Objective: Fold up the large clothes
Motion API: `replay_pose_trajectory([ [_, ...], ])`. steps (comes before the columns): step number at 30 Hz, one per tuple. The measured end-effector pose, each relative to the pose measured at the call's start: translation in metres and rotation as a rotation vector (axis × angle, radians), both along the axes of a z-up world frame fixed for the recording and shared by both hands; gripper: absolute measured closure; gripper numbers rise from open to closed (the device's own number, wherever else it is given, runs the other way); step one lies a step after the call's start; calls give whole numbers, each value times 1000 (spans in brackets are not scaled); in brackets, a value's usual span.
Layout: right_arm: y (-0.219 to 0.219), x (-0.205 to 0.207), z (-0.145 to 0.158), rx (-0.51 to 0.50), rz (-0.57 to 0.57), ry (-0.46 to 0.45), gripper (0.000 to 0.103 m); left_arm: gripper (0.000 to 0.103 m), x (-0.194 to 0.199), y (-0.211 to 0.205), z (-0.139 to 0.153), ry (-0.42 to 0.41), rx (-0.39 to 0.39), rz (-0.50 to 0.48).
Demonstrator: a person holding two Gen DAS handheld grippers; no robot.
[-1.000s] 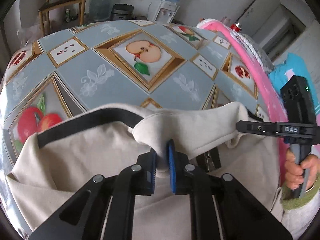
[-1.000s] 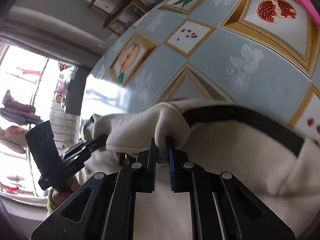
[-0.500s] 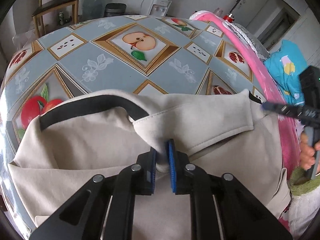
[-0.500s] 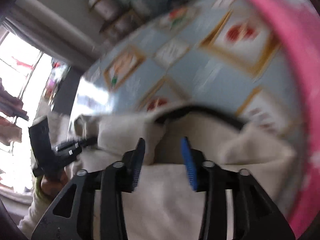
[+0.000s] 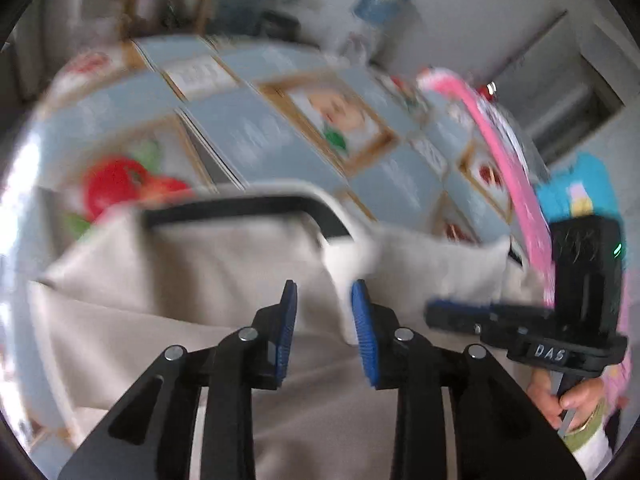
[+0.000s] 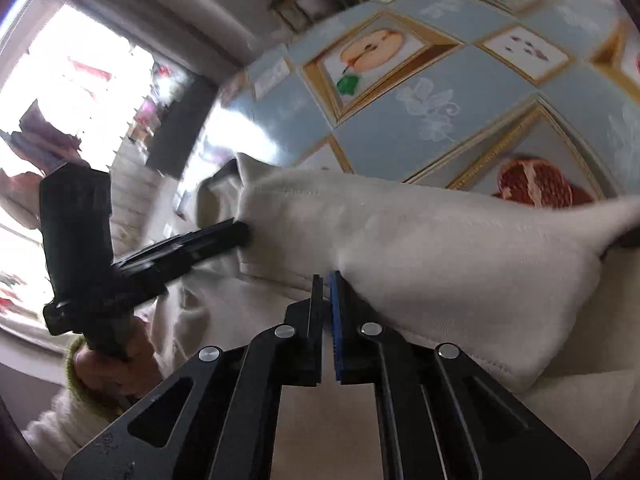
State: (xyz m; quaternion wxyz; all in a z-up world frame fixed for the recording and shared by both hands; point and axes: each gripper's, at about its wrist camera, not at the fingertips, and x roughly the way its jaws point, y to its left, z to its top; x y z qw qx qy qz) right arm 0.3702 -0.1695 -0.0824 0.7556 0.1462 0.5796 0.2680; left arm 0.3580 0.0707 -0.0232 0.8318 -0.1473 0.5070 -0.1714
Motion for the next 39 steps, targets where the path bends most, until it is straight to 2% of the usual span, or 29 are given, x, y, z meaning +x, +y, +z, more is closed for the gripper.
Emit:
replay_pose_trajectory([
  [2, -3, 0, -2, 9, -4, 4, 101, 76, -4, 3, 20, -97, 13, 10],
  [5, 1, 3, -2, -18, -3, -14, 103, 76, 0, -17, 31, -133, -35, -78],
  [7, 2, 1, 0, -33, 2, -33, 103, 76, 3, -43, 24, -110, 6, -156],
  [8, 3, 0, 2, -42, 4, -46, 103, 76, 5, -55, 14, -80, 55, -181],
  [10, 6, -4, 4, -47, 4, -62, 103, 76, 8, -64, -7, -24, 127, -181],
  [12, 9, -4, 2, -45, 4, -70, 103, 76, 6, -62, -10, -48, 99, -164],
  [14, 4, -4, 3, -27, -4, -33, 103, 76, 4, -60, -11, -49, 91, -161],
  [17, -23, -12, 18, 49, -48, -14, 83, 76, 3, -57, -11, -56, 92, -170],
  [18, -37, -18, 27, 65, -86, -37, 69, 76, 2, -57, -11, -60, 91, -170],
  [19, -51, -21, 35, 57, -125, -65, 67, 76, 3, -56, -12, -64, 92, -171],
  [21, -77, -28, 44, -12, -208, -102, 67, 76, 2, -58, -10, -69, 96, -169],
  [23, -100, -27, 37, -42, -271, -64, 67, 76, 0, -59, -12, -76, 96, -168],
  [26, -93, -22, 19, -99, -234, -20, 67, 76, 0, -58, -12, -78, 88, -164],
  [28, -75, -17, 13, -166, -182, -46, 90, 76, 0, -58, -13, -79, 88, -164],
  [31, -61, -12, 16, -282, -166, -110, 92, 76, -1, -58, -12, -84, 92, -170],
  [35, -41, -16, 15, -480, -103, -221, 91, 76, -2, -58, -12, -91, 89, -166],
  [37, -34, -22, 16, -589, -70, -271, 71, 76, -3, -57, -12, -92, 87, -166],
  [38, -36, -26, 20, -663, -61, -296, 69, 76, -3, -57, -12, -93, 85, -167],
  [39, -38, -30, 25, -691, -67, -311, 69, 76, -3, -56, -12, -92, 80, -167],
])
